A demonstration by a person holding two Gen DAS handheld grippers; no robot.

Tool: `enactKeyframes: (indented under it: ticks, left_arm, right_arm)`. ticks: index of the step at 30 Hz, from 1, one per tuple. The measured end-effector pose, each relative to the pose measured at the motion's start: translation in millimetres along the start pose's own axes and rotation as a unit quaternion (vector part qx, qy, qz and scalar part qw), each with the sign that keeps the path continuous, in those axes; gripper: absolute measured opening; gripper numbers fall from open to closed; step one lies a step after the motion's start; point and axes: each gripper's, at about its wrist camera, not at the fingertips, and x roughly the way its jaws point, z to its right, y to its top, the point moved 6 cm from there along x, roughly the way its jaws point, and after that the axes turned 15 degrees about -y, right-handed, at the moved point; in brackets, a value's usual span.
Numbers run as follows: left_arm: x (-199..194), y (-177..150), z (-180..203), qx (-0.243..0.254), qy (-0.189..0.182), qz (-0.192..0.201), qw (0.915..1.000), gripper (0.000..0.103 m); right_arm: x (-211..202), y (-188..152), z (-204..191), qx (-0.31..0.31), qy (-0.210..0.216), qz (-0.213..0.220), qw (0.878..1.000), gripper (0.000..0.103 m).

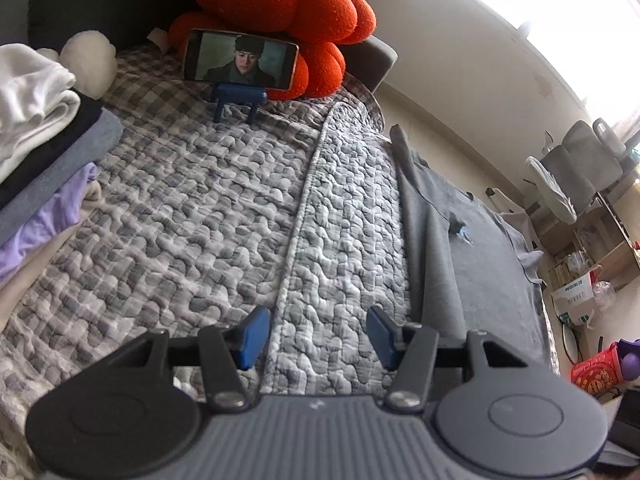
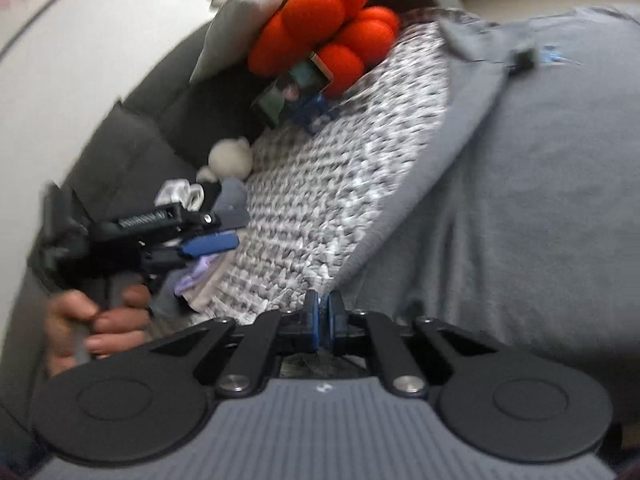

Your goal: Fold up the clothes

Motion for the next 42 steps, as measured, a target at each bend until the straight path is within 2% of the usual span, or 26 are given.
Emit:
enactKeyframes:
  ticks: [3,6,10,12,15,20,22,23,24,26,28,29,30,35,39,42]
  left_arm:
    - [12.9,-0.9,11.2,0.017,-0.006,-0.013,0.9998,0.055]
    - [27.4,-1.6,27.9,0.042,-0.011,-0.027,0.9987,0.055]
    - [41.3,-1.1,51.1,0.079,-0.014,-0.038,0.9960,0.055]
    - [48.0,-0.5,59.7,0.096,-0.011,-0.044,0.9943,0.056]
    - [60.6,0.7,68.4,0.111,-0.001,-0.053,0.9924,0.056]
    - [78.3,0.6,77.8,0.126,0.014,-0.065,0.9898,0.056]
    - [83.1,1.4,79.3,0.125,0.017,-0.067,0.9897,0.056]
    - [85.3,2.0,80.0,0.124,0.018,-0.068,0.9898,0.056]
    - [87.7,3.6,81.4,0.123,0.018,-0.069,0.9899,0.056]
    - [92.8,8.4,85.2,0.122,0.020,-0.067,0.9900,0.057]
    - [98.6,14.4,89.3,0.122,0.021,-0.065,0.9902,0.057]
    - [103.6,19.6,92.9,0.121,0.019,-0.062,0.9906,0.058]
    - [109.5,25.1,97.6,0.119,0.016,-0.059,0.9910,0.058]
    - [159.0,45.2,121.4,0.114,0.000,-0.062,0.9915,0.059]
    - [187.4,39.6,118.5,0.112,-0.017,-0.074,0.9908,0.059]
    - [206.9,33.8,114.4,0.110,-0.031,-0.084,0.9899,0.055]
  right_arm:
    - [-12.6,-4.3,27.9,0.032,-0.017,0.006,0.999,0.006]
    - [-15.6,-13.5,53.8,0.066,-0.031,-0.006,0.997,0.006]
    - [-33.1,-16.8,72.7,0.096,-0.048,0.017,0.994,0.006]
    - [-34.1,-19.5,76.9,0.084,-0.066,0.011,0.994,0.006]
    - [-18.5,-26.6,88.0,0.066,-0.135,-0.014,0.989,0.006]
    - [-1.6,-33.8,90.8,0.055,-0.153,-0.040,0.986,0.007]
    - [2.2,-34.6,92.1,0.055,-0.141,-0.057,0.987,0.010]
    - [2.5,-33.9,89.3,0.045,-0.137,-0.070,0.987,0.015]
    - [1.7,-31.6,86.7,0.033,-0.137,-0.078,0.987,0.015]
    - [-10.5,-12.6,82.5,-0.011,-0.160,-0.044,0.986,0.017]
    - [-25.1,20.1,82.1,-0.035,-0.157,0.003,0.987,0.035]
    - [-30.6,38.6,85.4,-0.037,-0.152,0.025,0.987,0.055]
    - [-31.9,61.0,93.8,-0.031,-0.148,0.045,0.988,0.058]
    - [25.6,171.9,133.1,-0.005,-0.163,0.070,0.984,0.058]
    - [90.5,234.5,154.0,0.013,-0.162,0.060,0.985,0.058]
    - [127.8,261.4,162.0,0.008,-0.170,0.050,0.984,0.056]
